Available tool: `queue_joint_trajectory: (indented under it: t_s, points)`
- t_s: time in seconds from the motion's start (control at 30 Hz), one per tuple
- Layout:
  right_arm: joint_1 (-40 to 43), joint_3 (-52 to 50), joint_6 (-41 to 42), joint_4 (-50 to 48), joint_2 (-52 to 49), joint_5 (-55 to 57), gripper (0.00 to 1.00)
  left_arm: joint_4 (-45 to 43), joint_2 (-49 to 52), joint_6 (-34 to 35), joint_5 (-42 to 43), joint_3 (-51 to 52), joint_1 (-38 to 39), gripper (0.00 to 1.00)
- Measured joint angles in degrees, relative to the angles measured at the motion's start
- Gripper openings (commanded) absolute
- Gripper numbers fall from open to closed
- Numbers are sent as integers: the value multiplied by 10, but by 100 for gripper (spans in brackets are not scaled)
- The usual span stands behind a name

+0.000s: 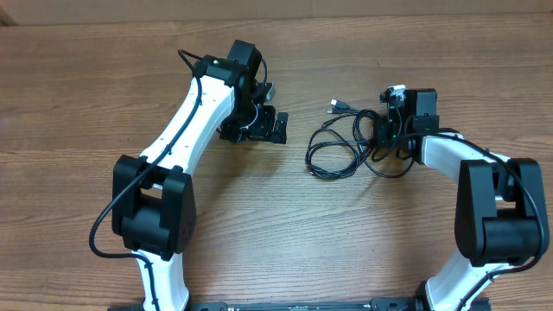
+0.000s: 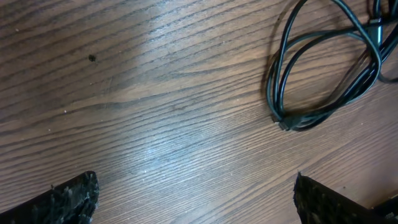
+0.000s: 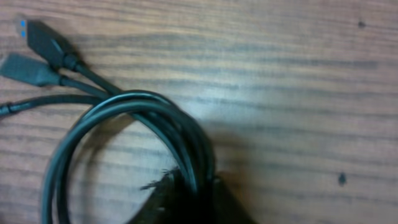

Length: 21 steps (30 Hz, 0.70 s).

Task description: Untangle cables

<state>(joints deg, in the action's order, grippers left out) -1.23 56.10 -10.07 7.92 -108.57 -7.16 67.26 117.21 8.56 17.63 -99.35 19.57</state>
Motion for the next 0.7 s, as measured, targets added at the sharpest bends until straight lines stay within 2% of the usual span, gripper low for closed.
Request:
queue_joint_trajectory:
  t_s: [0.2,0.5,0.7]
  points:
    - [0,-8,14,62,53,1,4,0,0,0,0,0,0,100]
    - [0,-10,33,157,248,-2,4,0,0,0,0,0,0,100]
    - [0,-10,49,221,339,-52,4,0,0,0,0,0,0,100]
